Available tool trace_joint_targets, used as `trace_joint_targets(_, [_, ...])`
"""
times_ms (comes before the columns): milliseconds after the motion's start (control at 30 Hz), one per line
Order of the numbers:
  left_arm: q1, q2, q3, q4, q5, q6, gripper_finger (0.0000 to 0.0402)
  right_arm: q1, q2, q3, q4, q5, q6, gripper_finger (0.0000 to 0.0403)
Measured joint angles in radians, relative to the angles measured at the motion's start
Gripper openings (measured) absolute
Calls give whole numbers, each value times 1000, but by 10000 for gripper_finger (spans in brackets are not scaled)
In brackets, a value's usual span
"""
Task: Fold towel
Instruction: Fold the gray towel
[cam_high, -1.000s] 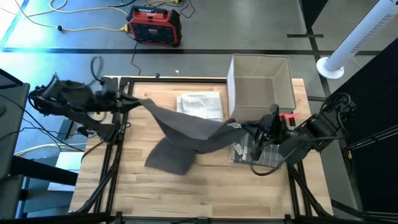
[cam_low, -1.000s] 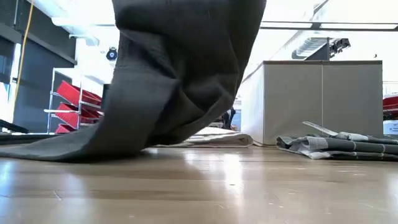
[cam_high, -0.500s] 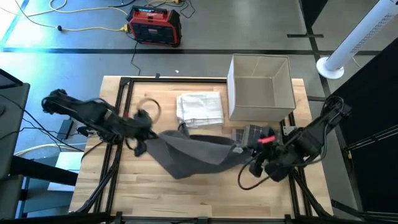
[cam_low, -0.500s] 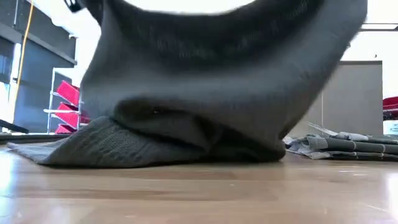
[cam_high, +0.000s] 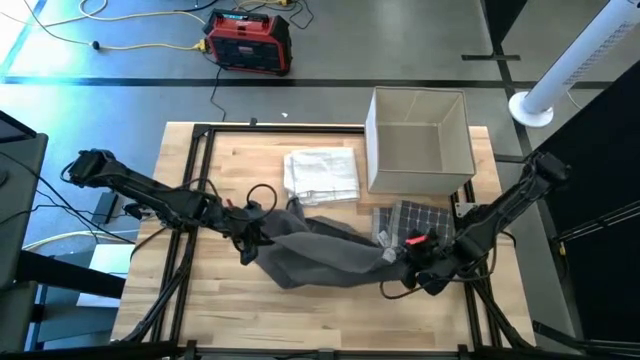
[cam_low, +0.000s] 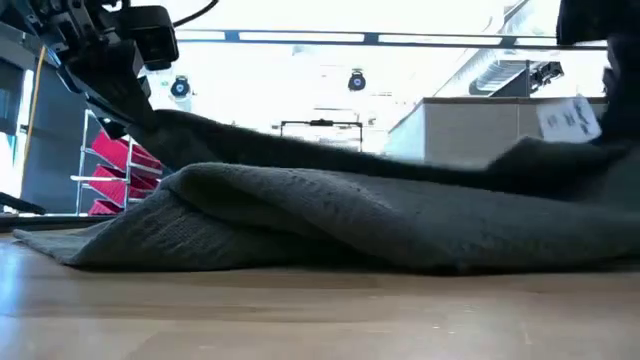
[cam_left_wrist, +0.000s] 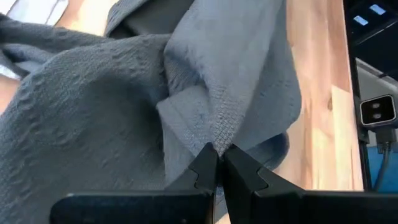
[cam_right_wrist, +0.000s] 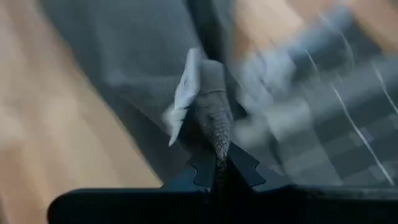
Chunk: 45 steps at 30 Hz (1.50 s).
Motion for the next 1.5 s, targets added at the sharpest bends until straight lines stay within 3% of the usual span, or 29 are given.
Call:
trace_joint_targets(200, [0,0,0,9,-1,-1,2,-50,0,15,-12,-287,-63,60])
trace_joint_targets(400, [0,0,0,5,-1,-5,2,-98,0,64,-9,-410,-196,139])
trace_joint_targets(533, [0,0,0,5,-12,9,2,-115,0,65,24,-464,-238,168])
trace_joint_targets(833, [0,0,0,0,-27,31,2,-157,-3,97,-7,-486,-241,174])
trace_joint_targets(1133, [6,0,0,-1,-10,56,2,-411,-25,115,-33,-608,-345,174])
trace_joint_targets(1300, [6,0,0,-2,-6,56,2,-550,-24,100,10,-743,-405,175])
trace_joint_targets(1500, [6,0,0,-2,-4,55,2,-616,-24,94,12,-754,-462,175])
